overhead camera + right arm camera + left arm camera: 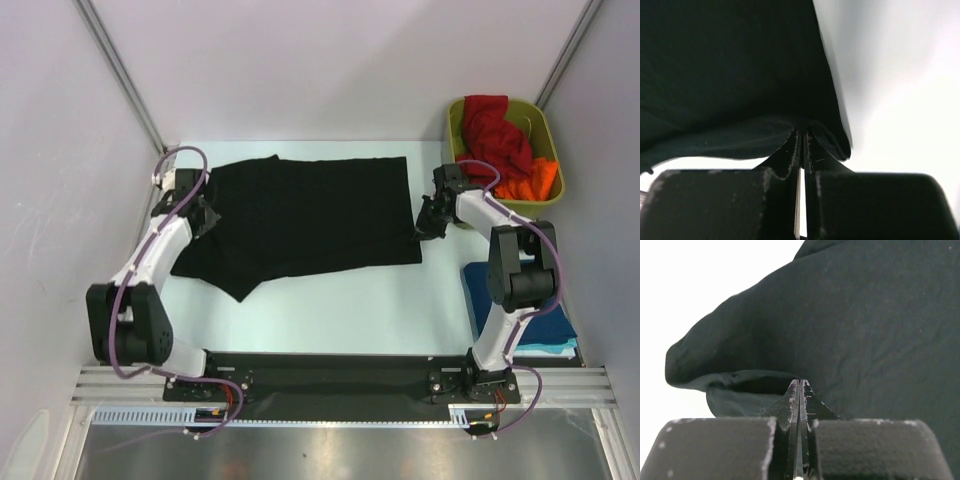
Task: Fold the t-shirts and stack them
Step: Flatten the tshirt out
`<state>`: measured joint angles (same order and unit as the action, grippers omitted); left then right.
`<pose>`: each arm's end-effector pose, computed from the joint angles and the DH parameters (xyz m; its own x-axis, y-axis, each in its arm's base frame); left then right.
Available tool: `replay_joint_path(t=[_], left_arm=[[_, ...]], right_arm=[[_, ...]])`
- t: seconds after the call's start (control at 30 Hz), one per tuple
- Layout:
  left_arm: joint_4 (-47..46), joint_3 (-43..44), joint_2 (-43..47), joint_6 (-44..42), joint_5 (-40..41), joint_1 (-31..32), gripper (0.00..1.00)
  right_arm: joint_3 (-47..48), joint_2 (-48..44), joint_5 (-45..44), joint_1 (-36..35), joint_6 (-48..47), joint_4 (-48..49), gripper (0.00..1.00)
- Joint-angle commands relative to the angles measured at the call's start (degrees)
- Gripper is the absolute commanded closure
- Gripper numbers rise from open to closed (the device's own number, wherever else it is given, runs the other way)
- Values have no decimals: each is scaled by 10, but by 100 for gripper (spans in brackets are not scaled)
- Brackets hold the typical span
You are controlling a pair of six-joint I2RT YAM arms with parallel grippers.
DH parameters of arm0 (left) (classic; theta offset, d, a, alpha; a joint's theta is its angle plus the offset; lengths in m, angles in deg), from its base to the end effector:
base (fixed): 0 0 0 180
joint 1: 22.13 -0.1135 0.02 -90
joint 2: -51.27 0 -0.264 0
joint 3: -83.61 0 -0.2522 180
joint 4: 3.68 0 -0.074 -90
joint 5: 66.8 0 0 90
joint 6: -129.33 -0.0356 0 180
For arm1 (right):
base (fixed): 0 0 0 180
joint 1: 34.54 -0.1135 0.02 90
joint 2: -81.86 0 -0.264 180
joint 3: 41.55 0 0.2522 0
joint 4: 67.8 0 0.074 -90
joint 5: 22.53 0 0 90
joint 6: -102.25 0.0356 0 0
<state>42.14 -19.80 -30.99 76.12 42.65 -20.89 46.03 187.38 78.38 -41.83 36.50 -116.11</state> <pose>0.3026 0.0053 0.2660 -0.5146 -0.5537 -0.6547 -0.6182 0.7687 -0.1642 0.3706 0.0542 0.1905 -0.9100 0.2902 -0.2961 0.1904 0.9269 0.3234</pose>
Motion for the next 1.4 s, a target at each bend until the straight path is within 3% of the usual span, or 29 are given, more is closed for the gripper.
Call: replay_joint_path(t=[0.0,0.3,0.63,0.7,0.73,0.77,0.83,0.87,0.93,0.97,1.07,1.2,1.23,1.27,1.3,1.37], left_arm=[[-10,60,-45,-32,-27,-10,100],[-11,113,-127,-37,-52,-69,100],[27,180,-178,-52,-61,-84,97],[63,204,-186,-51,-40,-84,83],[75,208,-181,-50,-33,-84,82],[82,208,-172,-49,-27,-84,77],[86,177,-124,-47,-9,-88,66],[84,161,-106,-44,-3,-91,48],[71,96,-40,-33,-23,-111,32],[64,73,-17,-30,-35,-121,17],[48,-17,50,-12,-100,-177,2],[-15,-120,92,-11,-242,-293,5],[-25,-146,96,-22,-259,-308,9],[-33,-154,97,-28,-274,-321,22],[-43,-158,97,-36,-277,-334,27],[-61,-162,85,-66,-285,-337,28]], right_arm=[[53,26,-34,3,-28,-9,100],[109,99,-56,2,-41,-11,100],[185,158,-52,-1,-46,-39,95],[209,160,-61,-4,-52,-60,79],[218,157,-79,-8,-54,-71,73],[228,154,-89,-11,-65,-82,58],[235,129,-114,-26,-75,-107,47],[230,117,-129,-30,-79,-111,40],[200,88,-133,-37,-81,-114,37],[187,54,-130,-38,-81,-110,33],[121,-8,-89,-36,-73,-90,29],[17,-62,0,-19,-31,-36,23],[-10,-72,27,-11,-4,-19,23],[-59,-84,39,-5,9,23,25],[-85,-101,49,-3,20,45,25],[-125,-110,65,-1,34,84,28]])
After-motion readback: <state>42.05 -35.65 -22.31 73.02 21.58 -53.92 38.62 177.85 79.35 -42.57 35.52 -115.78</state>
